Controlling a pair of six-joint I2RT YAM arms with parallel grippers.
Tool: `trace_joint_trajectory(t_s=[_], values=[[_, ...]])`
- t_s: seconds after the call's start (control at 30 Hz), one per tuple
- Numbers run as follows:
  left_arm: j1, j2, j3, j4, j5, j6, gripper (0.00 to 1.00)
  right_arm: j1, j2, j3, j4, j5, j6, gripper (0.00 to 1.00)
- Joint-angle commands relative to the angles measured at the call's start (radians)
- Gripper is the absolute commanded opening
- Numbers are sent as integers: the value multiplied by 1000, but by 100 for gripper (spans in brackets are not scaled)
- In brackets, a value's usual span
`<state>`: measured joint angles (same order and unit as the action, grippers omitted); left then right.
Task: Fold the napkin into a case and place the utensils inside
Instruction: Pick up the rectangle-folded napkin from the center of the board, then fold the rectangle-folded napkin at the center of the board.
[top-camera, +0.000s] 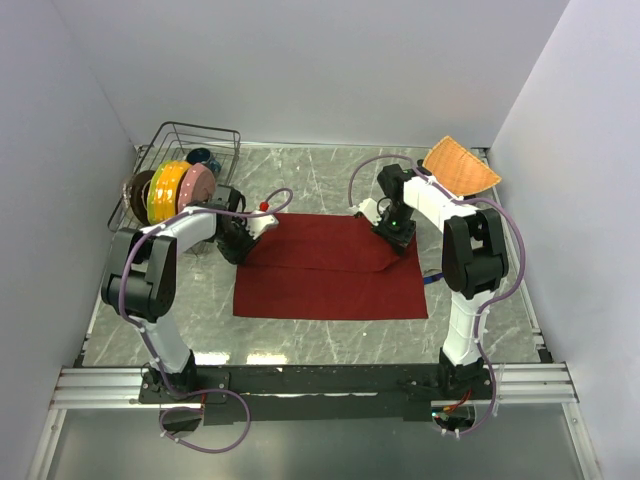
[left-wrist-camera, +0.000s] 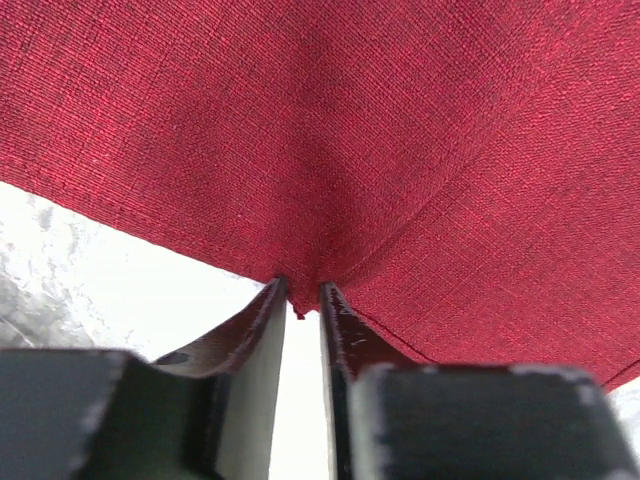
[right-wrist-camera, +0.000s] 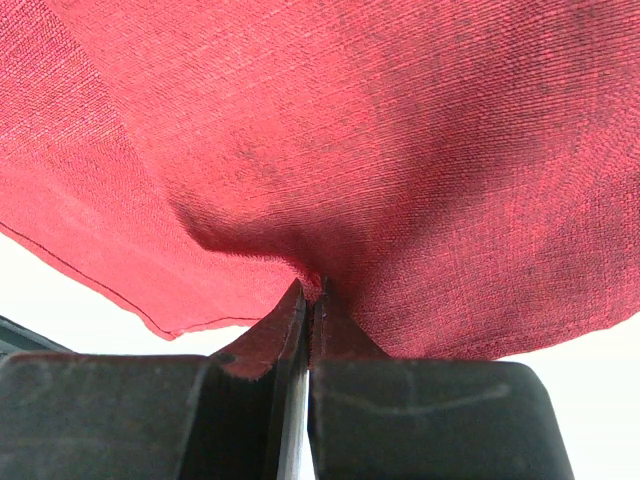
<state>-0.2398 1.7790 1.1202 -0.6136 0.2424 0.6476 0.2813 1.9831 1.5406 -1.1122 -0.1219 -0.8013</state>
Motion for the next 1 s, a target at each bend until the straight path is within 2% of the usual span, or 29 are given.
trace_joint_trajectory(t_s=[0.0,0.3,0.5,0.8,0.97], values=[[-4,-18,-11,-3,-3,23,22,-5,-1,19,-5,-12,10,0],[-6,-98,70,-106,15,-3,1,-42,-39,61,-40,-33,8,0],[-13,-188,75,-233,61,9,1,-73,-127,24,-86,-74,-19,0],[-62,-306,-74,-308,116,6,1,-73,-246,-276,-19,-85,-38,0],[-108,-346,-143,-298,124,-34,1,-73,-271,-358,9,-84,-39,0]])
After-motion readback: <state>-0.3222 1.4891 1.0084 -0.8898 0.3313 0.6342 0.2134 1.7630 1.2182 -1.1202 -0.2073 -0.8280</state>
